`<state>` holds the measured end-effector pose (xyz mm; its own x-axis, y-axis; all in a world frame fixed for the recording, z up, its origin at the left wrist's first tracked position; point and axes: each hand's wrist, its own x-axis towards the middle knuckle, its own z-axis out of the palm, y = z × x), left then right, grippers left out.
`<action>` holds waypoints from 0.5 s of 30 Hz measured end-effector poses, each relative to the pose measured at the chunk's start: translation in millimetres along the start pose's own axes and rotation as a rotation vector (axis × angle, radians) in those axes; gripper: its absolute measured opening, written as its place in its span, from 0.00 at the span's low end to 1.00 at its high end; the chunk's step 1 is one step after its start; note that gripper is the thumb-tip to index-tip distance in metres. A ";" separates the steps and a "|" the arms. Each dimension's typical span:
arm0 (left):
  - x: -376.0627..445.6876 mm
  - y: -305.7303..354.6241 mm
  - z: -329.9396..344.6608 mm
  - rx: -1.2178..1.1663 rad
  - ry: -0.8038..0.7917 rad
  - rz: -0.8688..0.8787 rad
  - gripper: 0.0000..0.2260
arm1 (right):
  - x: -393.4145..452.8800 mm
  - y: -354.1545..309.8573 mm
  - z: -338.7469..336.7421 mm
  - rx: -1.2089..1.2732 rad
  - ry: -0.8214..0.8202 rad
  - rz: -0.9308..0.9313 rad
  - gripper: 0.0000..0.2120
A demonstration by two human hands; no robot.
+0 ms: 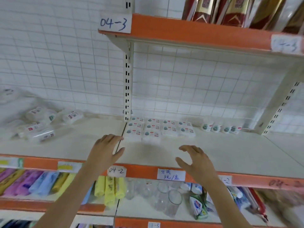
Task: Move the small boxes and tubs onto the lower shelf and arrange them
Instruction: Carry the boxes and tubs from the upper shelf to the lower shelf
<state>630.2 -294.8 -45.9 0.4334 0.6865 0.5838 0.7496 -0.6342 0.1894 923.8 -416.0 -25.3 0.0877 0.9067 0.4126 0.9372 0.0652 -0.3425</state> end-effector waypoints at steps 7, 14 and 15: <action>-110.1 50.3 -41.4 0.149 0.001 -0.065 0.16 | -105.3 11.9 -14.3 -0.205 0.009 -0.028 0.13; -215.6 71.3 -75.2 0.213 -0.116 -0.250 0.16 | -167.2 -17.2 -2.6 -0.151 -0.146 -0.087 0.13; -229.1 69.3 -81.9 0.220 -0.123 -0.281 0.17 | -170.2 -24.3 1.7 -0.138 -0.165 -0.097 0.15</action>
<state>541.9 -525.2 -101.9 0.2428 0.8690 0.4311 0.9315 -0.3330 0.1466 885.6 -571.1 -88.6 -0.0507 0.9554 0.2909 0.9768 0.1081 -0.1849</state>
